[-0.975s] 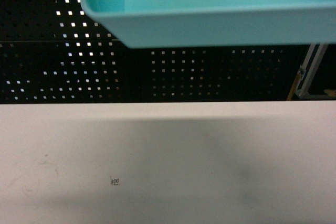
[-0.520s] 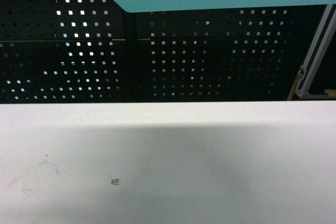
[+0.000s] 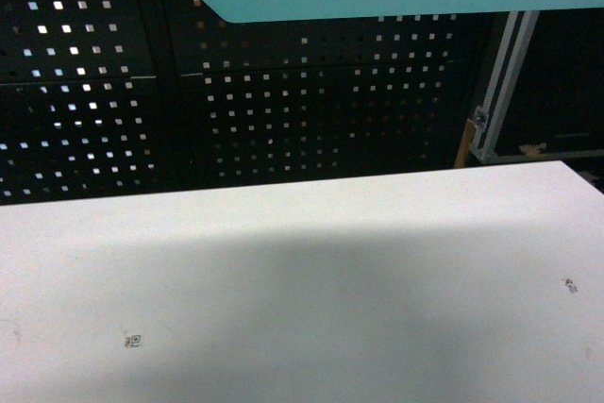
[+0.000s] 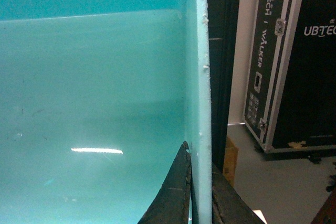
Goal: Stack blue boxes stably on right
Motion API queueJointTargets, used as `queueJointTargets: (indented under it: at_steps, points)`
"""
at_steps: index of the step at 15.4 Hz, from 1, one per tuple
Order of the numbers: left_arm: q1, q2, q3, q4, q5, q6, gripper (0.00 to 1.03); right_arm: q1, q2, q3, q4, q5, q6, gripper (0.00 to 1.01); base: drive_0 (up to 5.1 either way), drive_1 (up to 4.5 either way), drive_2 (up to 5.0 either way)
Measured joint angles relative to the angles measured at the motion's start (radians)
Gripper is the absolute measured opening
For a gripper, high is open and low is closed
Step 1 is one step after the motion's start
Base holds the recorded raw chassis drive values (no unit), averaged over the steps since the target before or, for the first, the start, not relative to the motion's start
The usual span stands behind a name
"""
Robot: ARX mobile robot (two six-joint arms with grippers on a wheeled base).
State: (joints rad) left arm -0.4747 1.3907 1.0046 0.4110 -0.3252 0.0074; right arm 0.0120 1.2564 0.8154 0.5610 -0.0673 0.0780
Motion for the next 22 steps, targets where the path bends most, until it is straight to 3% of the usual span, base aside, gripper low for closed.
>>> queueJointTargets:
  at_steps: [22]
  points:
    - [0.000, 0.000, 0.000, -0.001, 0.001, 0.000, 0.02, 0.000, 0.000, -0.001, 0.000, 0.000, 0.000, 0.02, -1.5, -1.53, -1.5]
